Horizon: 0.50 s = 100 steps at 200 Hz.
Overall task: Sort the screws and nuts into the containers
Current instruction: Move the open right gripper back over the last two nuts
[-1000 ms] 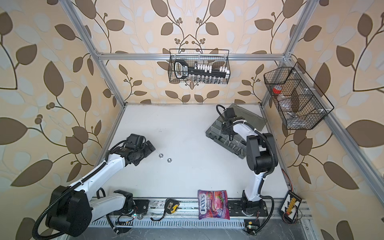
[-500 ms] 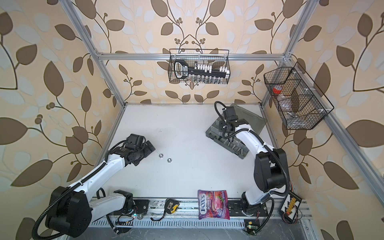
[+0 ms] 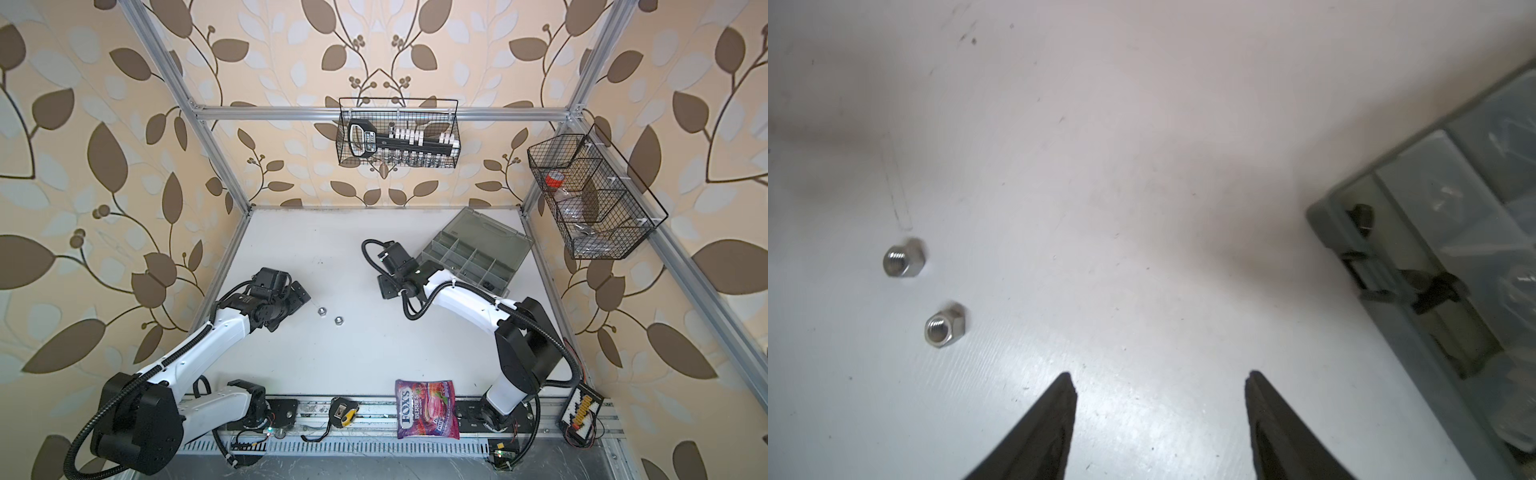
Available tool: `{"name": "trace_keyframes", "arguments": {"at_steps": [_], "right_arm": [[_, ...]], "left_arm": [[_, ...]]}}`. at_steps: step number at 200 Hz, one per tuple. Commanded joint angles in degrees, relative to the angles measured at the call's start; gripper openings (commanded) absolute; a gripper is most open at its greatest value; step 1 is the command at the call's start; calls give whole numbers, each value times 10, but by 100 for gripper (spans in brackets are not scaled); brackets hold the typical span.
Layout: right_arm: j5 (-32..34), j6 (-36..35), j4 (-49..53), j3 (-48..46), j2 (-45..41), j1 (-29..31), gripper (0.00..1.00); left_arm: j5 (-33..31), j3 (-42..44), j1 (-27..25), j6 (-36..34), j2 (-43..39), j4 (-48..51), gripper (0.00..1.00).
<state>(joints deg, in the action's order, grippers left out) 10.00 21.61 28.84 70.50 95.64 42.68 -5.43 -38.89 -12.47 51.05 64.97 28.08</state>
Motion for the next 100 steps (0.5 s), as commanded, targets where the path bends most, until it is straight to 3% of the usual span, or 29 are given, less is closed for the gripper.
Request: {"name": "trace_keyframes", "arguments": {"at_steps": [1, 42, 100], "right_arm": [[-3, 12, 4, 33, 45, 41, 70], [-22, 3, 1, 83, 114, 97, 72], [-48, -12, 6, 136, 180, 125, 67]], "left_arm": [[-22, -7, -5, 9, -9, 7, 99], [-28, -5, -6, 11, -11, 10, 99], [-28, -6, -5, 12, -12, 12, 99]]}}
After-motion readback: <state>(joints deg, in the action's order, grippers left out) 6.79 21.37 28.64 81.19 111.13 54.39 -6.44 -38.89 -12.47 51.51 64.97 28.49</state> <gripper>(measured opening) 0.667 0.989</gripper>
